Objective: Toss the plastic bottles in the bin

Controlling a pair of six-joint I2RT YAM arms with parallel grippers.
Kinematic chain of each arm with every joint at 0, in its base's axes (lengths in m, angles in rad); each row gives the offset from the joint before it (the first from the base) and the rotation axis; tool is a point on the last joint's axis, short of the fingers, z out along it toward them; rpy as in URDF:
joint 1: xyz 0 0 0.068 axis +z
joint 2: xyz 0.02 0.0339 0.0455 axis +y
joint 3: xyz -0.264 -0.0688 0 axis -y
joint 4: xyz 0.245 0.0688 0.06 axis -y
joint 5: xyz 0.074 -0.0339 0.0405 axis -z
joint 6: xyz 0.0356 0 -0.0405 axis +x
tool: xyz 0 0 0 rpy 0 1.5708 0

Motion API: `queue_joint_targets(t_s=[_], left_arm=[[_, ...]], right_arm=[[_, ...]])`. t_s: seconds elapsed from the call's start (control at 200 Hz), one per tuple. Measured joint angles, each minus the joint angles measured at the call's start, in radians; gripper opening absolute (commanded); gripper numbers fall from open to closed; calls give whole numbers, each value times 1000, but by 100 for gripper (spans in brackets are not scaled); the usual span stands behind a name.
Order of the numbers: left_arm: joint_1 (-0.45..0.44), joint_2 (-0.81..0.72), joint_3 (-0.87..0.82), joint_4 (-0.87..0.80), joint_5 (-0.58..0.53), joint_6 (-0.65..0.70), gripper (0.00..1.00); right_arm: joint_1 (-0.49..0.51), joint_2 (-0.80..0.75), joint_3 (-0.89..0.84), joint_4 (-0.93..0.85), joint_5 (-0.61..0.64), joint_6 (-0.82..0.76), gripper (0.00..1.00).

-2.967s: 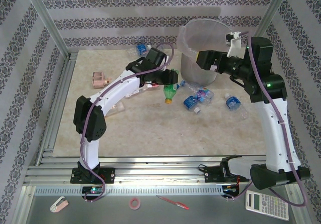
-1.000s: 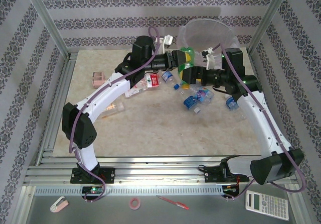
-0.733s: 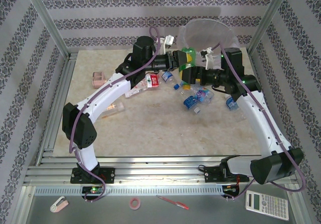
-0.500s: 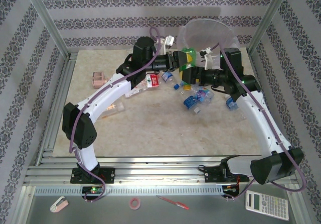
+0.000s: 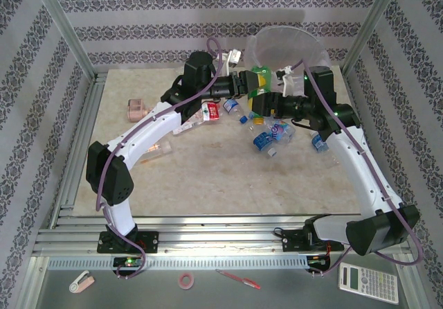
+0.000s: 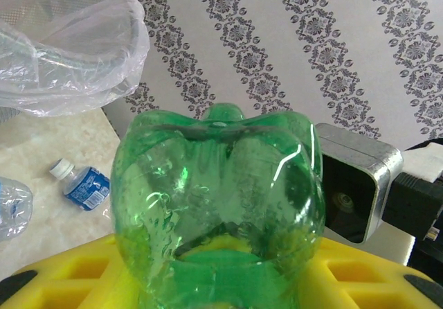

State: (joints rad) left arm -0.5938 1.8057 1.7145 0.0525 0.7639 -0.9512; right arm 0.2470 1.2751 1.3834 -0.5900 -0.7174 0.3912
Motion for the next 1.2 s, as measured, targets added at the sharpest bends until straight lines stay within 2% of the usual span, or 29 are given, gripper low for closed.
queue_joint_targets(t_s=[0.155, 0.26, 0.58, 0.844, 1.034, 1.199], left_arm=[[-6, -10, -17, 8, 0, -1, 86], [-13, -26, -23, 8, -5, 6, 100], [1, -116, -75, -42, -98, 40, 100], [89, -208, -180, -149, -250, 63, 100], [118, -270, -210, -288, -362, 121, 100], [118, -315, -228, -372, -426, 164, 100]], right_arm=[[5, -5, -3, -3, 13, 3, 27], [5, -5, -3, -4, 24, 3, 27], [4, -11, -3, -15, 44, 3, 24], [-3, -12, 2, -58, 71, 3, 20], [-16, -15, 66, -110, 180, -10, 20], [-17, -36, 173, -123, 334, -56, 19]])
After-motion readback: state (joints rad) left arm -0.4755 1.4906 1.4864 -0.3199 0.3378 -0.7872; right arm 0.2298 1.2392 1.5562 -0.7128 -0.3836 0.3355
